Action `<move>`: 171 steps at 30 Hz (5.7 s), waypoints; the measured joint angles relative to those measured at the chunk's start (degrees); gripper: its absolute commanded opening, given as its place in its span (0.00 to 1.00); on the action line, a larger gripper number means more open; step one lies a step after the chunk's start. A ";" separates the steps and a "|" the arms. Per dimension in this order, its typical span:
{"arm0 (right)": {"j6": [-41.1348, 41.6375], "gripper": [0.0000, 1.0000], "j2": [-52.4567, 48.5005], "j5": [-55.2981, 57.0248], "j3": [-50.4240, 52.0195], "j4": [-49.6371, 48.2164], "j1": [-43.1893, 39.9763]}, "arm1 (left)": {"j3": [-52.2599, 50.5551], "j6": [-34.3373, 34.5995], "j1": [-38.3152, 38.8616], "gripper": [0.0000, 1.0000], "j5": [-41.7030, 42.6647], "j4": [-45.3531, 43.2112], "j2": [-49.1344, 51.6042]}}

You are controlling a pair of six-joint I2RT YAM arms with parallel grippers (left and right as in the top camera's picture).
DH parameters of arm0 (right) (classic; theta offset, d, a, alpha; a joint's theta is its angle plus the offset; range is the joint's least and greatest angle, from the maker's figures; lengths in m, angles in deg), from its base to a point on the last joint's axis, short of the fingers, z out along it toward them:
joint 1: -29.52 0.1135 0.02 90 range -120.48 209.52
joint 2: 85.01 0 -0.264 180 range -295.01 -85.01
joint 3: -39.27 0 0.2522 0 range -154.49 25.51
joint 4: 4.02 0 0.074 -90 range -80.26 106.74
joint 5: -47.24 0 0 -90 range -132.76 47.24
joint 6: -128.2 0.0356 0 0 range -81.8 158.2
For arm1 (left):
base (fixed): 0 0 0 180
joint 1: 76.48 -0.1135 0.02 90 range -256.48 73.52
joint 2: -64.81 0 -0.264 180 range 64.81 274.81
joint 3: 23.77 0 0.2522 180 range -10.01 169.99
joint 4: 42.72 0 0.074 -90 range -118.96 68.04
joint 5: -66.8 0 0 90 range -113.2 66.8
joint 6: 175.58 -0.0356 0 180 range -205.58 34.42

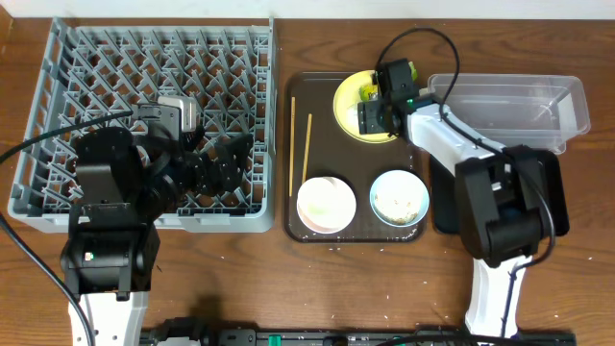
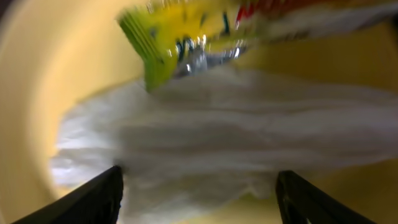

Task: Sort waste into correct bins and load items into the dishwasher
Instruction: 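Reach the right gripper to the yellow plate and grasp the white tissue, then carry the tissue with the right gripper and drop it into the clear bin, then grasp the green snack wrapper on the yellow plate with the right gripper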

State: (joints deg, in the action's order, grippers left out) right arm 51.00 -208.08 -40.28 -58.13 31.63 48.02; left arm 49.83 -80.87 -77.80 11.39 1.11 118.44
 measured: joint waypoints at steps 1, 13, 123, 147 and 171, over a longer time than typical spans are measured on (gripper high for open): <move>0.07 0.66 -0.15 0.61 -0.02 -0.35 0.00 | 0.00 -0.02 0.00 0.93 0.00 0.00 0.00; 12.74 0.74 -0.20 0.81 -1.03 1.64 0.00 | 0.00 -0.02 0.00 0.93 0.00 0.00 0.00; -1.31 0.58 21.11 -14.99 -1.03 5.49 -8.26 | 0.00 0.00 0.00 0.93 0.00 0.04 0.00; -47.01 0.62 -1.31 -2.38 -1.01 -15.30 0.09 | 0.00 0.00 0.00 0.93 0.00 0.07 0.00; -21.16 0.01 -2.14 -2.45 -1.14 -10.10 -0.68 | 0.00 0.00 0.00 0.93 0.00 0.07 0.00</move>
State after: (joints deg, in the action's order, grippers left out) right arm 29.84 -210.22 -42.73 -59.26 21.53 47.35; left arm 49.83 -80.87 -77.80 11.39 1.17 118.44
